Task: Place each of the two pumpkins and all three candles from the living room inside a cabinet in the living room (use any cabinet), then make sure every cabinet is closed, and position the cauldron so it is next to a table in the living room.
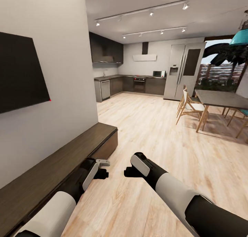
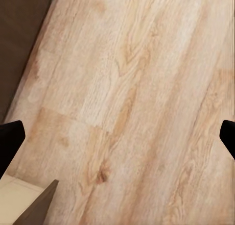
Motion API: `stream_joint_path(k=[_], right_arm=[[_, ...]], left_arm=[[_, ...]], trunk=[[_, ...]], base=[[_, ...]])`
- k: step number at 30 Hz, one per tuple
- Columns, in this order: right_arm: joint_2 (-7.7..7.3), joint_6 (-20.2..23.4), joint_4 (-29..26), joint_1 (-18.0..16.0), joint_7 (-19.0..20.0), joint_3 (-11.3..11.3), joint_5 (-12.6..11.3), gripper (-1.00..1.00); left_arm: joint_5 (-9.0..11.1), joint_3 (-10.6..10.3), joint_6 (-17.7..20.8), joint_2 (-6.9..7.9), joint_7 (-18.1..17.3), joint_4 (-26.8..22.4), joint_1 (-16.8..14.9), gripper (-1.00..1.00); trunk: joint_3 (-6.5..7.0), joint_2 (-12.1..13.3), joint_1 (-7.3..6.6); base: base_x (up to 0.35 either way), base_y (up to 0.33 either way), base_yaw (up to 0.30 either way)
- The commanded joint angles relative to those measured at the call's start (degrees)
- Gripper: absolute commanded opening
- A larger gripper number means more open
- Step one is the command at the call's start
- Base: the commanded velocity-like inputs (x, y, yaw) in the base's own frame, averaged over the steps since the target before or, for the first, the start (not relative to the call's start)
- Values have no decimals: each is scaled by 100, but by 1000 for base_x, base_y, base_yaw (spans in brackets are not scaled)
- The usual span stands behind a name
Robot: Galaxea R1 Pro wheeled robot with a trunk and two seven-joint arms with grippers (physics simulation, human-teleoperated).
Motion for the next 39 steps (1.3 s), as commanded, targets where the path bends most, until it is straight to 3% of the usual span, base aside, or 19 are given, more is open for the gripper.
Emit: stream_joint_path(k=[1, 25, 33, 35, 39], right_arm=[[0, 2, -1, -7, -48, 28, -51, 100], [0, -1, -1, -8, -48, 30, -51, 100], [0, 1, -1, -8, -49, 39, -51, 100], [0, 9, -1, -8, -64, -226, -45, 100], [0, 10, -1, -11, -66, -274, -43, 100]], left_arm=[[62, -10, 19, 4, 57, -9, -2, 100], [61, -18, 19, 4, 56, 18, -2, 100], [61, -18, 19, 4, 57, 18, -2, 100], [59, -18, 19, 2, 64, 18, -2, 100], [55, -18, 19, -1, 71, 20, -2, 100]], trunk=[[12, 38, -23], [443, 1001, -550], [587, 1322, -726], [622, 1402, -770], [695, 1562, -858]], base=[[0, 0, -292], [0, 0, -291], [0, 0, -89], [0, 0, -3], [0, 0, -29]])
